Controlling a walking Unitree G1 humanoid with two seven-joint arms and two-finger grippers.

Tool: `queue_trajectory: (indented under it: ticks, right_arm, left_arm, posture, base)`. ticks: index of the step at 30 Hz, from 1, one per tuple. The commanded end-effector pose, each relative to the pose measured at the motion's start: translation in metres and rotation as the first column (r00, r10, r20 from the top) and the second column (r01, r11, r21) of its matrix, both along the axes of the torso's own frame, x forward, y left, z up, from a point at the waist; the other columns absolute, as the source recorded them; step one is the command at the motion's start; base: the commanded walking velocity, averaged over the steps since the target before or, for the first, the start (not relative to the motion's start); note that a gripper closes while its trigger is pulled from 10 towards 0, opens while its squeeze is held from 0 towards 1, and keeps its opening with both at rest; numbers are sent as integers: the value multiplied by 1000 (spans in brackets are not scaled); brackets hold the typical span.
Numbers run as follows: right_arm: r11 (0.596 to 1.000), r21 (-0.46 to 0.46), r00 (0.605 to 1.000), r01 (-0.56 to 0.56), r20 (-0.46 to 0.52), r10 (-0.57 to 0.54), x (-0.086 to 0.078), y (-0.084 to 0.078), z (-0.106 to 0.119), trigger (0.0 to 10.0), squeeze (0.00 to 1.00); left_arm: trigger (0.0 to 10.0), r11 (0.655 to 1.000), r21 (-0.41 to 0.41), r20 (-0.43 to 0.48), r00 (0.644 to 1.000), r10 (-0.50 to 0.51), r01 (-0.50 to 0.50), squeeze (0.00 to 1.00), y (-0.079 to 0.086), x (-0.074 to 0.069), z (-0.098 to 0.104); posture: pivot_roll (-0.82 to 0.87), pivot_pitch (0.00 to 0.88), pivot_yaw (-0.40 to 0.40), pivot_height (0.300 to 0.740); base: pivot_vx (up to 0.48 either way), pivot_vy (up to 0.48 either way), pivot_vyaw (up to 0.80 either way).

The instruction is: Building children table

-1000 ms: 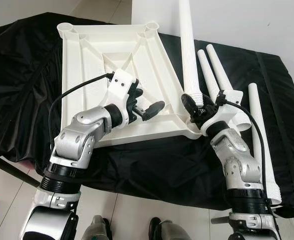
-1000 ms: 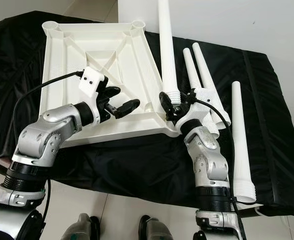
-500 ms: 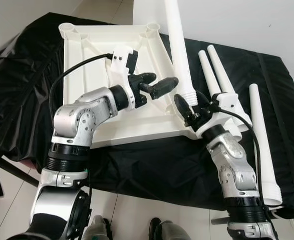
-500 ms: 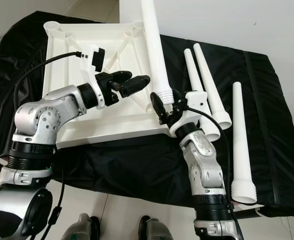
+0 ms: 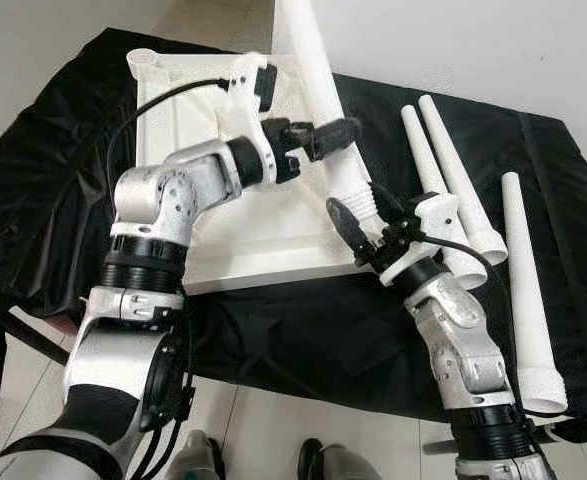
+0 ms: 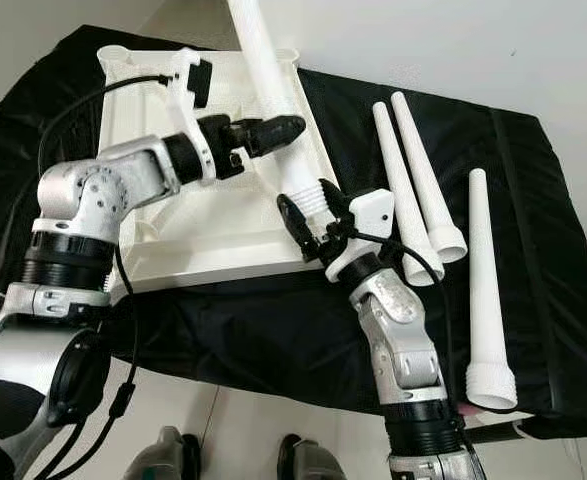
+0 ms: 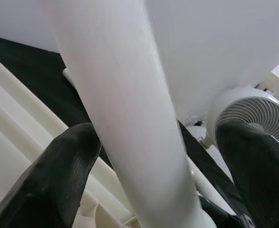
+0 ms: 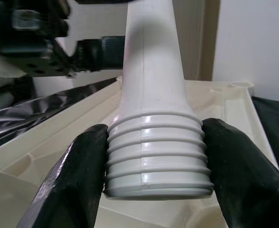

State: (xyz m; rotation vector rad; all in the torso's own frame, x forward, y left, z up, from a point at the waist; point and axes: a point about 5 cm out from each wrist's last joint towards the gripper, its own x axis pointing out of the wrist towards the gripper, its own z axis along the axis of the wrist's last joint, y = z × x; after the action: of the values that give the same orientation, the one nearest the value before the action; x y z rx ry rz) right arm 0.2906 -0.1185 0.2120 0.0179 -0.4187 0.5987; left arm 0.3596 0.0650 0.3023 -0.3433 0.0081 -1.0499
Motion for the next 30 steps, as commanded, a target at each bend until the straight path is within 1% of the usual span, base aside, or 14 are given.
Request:
queue_trajectory:
  ticks: [1,4,8,11,14,17,22,28,30]
  right_arm:
    - [1000,-2,1000,-6,29,6,-4,0,2,10000,0]
    - [1000,-5,999,-12,29,12,-5,0,2,10000,0]
    - [1000,-18,1000,-21,21,21,-9,2,-5,10000,0]
    - [1000,-23,1000,-18,13,18,-10,2,-9,10000,0]
    - [1000,-24,1000,-16,11,17,-10,2,-10,10000,0]
    - [999,-29,1000,-13,8,13,-10,3,-12,10000,0]
    - [999,-37,1000,0,24,1,-8,3,-10,10000,0]
    - [999,-38,1000,1,27,0,-7,3,-10,10000,0]
    - [999,-41,999,3,32,-2,-7,3,-9,10000,0]
  left_arm:
    - [10000,998,14,26,997,-67,66,0,-6,-2,3]
    - [10000,998,16,27,998,-61,61,0,-5,0,4]
    - [10000,1000,-1,44,999,-16,16,0,1,9,19]
    - [10000,1000,-16,51,999,-5,6,0,2,11,26]
    - [10000,1000,-20,52,999,-5,6,0,2,11,28]
    - [10000,999,-40,44,999,-26,27,0,0,9,30]
    - [10000,993,-58,10,995,-102,102,0,-12,-1,23]
    - [10000,992,-57,3,994,-112,112,0,-14,-3,20]
    - [10000,991,-56,-3,992,-125,125,0,-17,-4,18]
  posture:
    - [41,116,-40,740]
    - [38,114,-36,740]
    - [36,107,-34,740]
    - [33,102,-32,740]
    - [33,102,-32,740]
    - [33,102,-32,740]
    - [33,102,-32,740]
    - [33,102,-32,740]
    - [44,105,-32,740]
  base:
    - [0,0,0]
    - [0,0,0]
    - [0,0,0]
    - [0,0,0]
    - [0,0,0]
    - [0,0,0]
    - [0,0,0]
    - [0,0,0]
    - [0,0,0]
